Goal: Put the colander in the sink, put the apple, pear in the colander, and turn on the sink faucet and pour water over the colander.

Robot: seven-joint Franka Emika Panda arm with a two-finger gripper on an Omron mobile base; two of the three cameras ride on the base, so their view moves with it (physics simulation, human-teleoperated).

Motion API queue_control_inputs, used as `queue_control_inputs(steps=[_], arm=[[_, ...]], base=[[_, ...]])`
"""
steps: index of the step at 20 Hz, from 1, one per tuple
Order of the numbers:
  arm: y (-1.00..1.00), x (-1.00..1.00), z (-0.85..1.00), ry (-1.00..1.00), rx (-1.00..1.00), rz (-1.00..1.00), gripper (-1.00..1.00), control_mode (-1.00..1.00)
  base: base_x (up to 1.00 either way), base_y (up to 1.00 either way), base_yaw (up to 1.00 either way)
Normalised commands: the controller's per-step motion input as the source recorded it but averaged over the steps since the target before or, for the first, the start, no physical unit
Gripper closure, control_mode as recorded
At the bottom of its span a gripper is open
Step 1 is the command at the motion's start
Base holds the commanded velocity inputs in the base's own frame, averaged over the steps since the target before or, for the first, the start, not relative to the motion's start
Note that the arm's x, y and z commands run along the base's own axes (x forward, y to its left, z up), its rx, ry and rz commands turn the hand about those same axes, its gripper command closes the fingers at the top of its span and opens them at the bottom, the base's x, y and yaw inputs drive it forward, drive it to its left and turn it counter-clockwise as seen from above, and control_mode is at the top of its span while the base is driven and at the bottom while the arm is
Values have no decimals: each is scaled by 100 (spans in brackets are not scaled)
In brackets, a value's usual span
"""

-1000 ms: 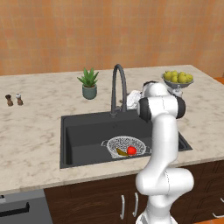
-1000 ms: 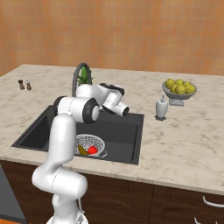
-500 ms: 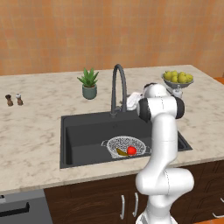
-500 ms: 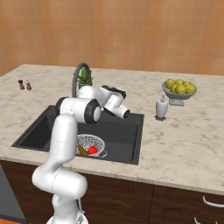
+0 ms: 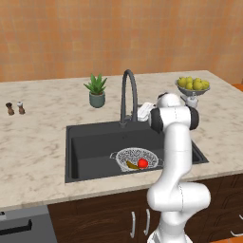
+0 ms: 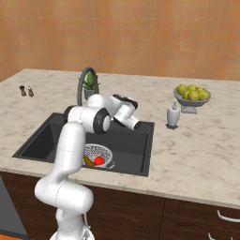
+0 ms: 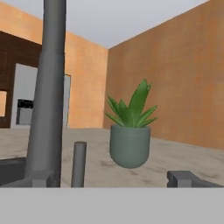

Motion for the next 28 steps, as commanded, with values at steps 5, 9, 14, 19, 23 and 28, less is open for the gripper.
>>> queue_control_inputs(steps=[5,9,14,19,23,28], arm=[[2,25,-9,0,1,0,-100,-100],[0,33,-9,2,0,0,-100,-100],[0,36,-11,6,0,0,-100,-100],[0,34,-12,2,0,0,-100,-100],[4,29,-11,0,0,0,-100,-100],[12,23,-6,0,0,0,-100,-100]], base=[[0,0,0],[0,0,0],[0,0,0],[0,0,0],[0,0,0],[0,0,0]])
